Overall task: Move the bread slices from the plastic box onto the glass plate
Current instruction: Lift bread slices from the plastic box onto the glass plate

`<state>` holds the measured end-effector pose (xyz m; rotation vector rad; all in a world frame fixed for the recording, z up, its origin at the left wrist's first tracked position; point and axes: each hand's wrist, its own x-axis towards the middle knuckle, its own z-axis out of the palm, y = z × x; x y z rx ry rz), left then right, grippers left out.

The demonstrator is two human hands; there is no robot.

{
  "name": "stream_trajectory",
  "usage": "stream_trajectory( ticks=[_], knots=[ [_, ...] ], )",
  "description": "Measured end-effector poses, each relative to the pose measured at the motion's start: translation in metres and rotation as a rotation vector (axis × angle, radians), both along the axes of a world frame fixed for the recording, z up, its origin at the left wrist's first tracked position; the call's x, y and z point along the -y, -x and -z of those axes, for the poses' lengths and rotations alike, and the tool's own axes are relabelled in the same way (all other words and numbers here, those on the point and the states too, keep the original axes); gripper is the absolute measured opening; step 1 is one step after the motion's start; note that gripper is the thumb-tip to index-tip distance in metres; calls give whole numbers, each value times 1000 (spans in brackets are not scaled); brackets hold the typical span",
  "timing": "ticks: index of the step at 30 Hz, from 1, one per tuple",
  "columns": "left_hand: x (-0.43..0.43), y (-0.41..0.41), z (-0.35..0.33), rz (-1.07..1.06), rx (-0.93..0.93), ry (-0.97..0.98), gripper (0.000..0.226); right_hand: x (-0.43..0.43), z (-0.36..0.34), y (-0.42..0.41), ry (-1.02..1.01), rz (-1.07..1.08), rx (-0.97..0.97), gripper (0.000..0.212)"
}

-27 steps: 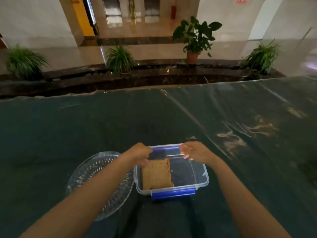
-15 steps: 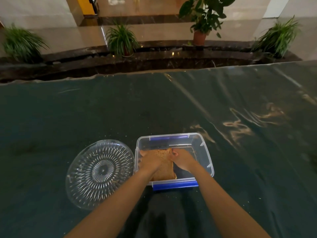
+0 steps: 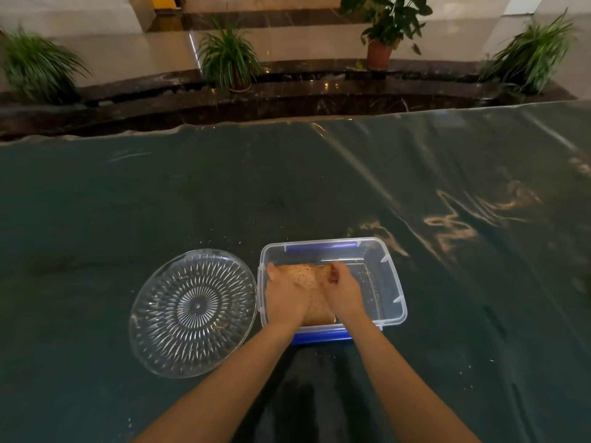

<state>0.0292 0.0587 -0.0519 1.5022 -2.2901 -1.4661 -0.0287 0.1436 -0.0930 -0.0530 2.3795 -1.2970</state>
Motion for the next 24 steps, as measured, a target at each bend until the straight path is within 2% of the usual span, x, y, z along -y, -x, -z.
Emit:
stream_trajectory(
  ticks=[2, 5, 9, 14, 20, 24],
  knots=[
    [3, -3, -1, 2, -74, 13, 63, 1, -1, -4, 17, 16, -10, 32],
    [7, -9, 1, -7, -125, 11, 50, 6, -7, -5, -122, 70, -49, 30],
    [13, -18, -5, 34, -232, -69, 50, -8, -22, -8, 140, 79, 8, 28],
    [31, -34, -28, 109, -406, -231, 39, -19, -63, -9, 315, 14, 23, 15],
    [65, -64, -59, 220, -648, -248, 27, -4, -107, -18, 452, -168, 0, 31],
    [96, -82, -65, 247, -720, -231, 26, 28, -115, -32, 430, -256, 24, 39]
  ],
)
